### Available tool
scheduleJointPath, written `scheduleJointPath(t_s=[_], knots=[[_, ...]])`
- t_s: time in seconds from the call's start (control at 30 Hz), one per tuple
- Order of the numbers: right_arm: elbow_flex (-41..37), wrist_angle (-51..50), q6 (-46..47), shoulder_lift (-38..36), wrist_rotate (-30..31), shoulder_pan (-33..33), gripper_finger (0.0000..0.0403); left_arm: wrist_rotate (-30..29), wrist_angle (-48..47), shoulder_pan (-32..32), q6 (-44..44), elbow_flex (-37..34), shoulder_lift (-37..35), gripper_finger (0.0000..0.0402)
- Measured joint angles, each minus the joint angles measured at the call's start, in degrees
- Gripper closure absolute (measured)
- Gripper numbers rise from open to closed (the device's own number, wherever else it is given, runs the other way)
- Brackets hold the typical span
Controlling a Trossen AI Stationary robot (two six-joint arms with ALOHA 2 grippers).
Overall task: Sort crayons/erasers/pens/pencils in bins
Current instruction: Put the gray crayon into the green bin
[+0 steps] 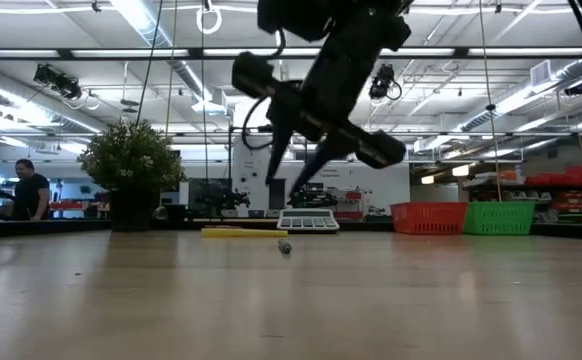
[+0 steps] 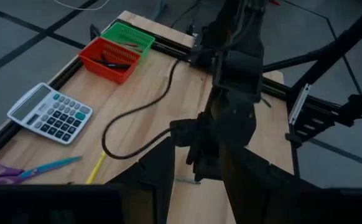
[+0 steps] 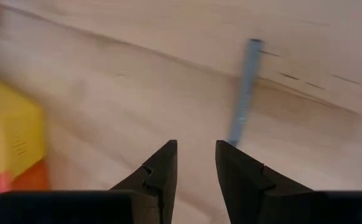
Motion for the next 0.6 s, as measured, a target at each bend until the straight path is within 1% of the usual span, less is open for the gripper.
scheduleJointPath(t_s=[0.13,0.47,0.6], knots=[[-0.01,-0.59,0.86,1.99,0.0,0.02,0.0287,-0.09,-0.04,0.02,-0.02,0.0,0.07,0.0271],[-0.01,-1.64,1.99,4.26,1.66,-0.37,0.0287,0.09,-0.42,0.0,0.22,0.0,0.16,0.0269],[-0.03,-1.73,2.22,4.53,2.54,-0.37,0.0287,0.09,-0.39,0.0,0.22,0.0,0.16,0.0274]])
